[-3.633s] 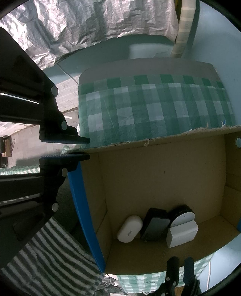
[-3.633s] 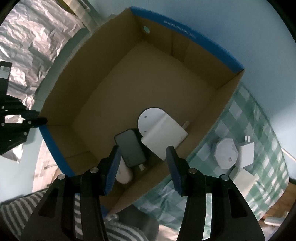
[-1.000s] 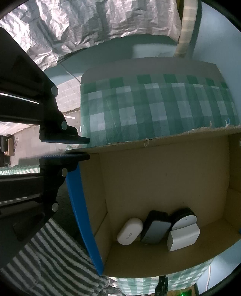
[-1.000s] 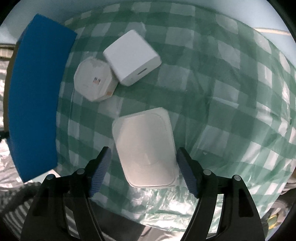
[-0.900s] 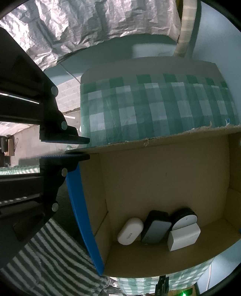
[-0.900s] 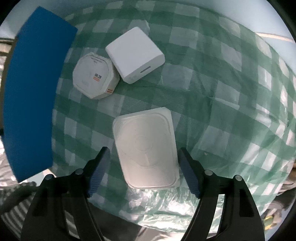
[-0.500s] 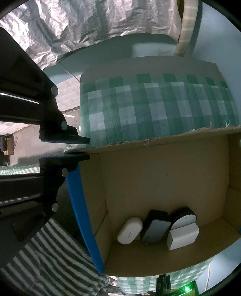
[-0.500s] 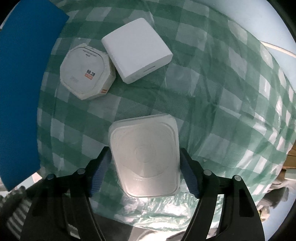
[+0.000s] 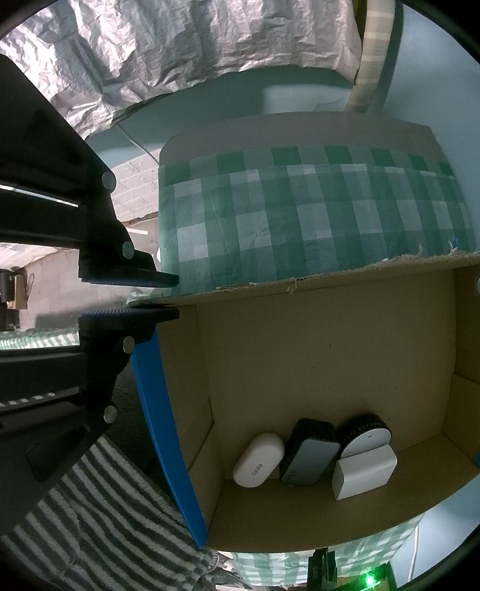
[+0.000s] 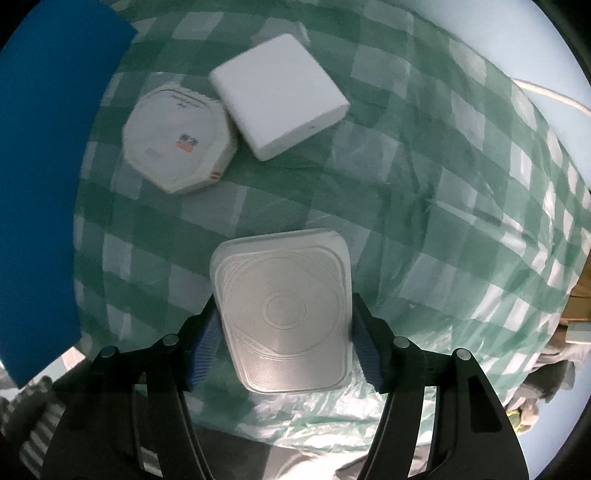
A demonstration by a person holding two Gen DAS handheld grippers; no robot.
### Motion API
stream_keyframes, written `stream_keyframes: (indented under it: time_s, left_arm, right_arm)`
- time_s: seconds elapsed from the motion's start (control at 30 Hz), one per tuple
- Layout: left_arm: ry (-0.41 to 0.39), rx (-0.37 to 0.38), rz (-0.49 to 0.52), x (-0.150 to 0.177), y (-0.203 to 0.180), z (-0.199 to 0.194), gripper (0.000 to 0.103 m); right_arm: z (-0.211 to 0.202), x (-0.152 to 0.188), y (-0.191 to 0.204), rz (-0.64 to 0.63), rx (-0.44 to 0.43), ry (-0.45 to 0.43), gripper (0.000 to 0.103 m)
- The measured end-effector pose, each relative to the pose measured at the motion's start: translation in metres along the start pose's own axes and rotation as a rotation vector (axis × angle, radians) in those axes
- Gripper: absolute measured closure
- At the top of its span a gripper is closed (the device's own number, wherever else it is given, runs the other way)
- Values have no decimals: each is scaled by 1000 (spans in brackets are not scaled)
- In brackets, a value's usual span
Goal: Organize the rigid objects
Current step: 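Grasp the large white square case with the right gripper, then carry the white square case over the box with the right gripper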
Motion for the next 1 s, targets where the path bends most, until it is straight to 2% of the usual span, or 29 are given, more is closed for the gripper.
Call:
stream_keyframes:
  time_s: [0.57,1.0]
  left_arm:
    - [2,-1,7,-1,-2,1,93]
    - [0,6,11,-1,-3,0,93]
  right_arm:
    - [-71,-6,44,-63,-34,-58,38]
    - [-146,-15,87,-197,-42,-166,38]
Point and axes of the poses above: each gripper's, at about its wrist camera, not at the fingertips, and z roughly the way its jaws point, y to its left, x to its underside, the point moved 6 cm from there along z, roughly the way its jaws point, and after that the axes turned 12 degrees about -z, right-handed, at the moved point
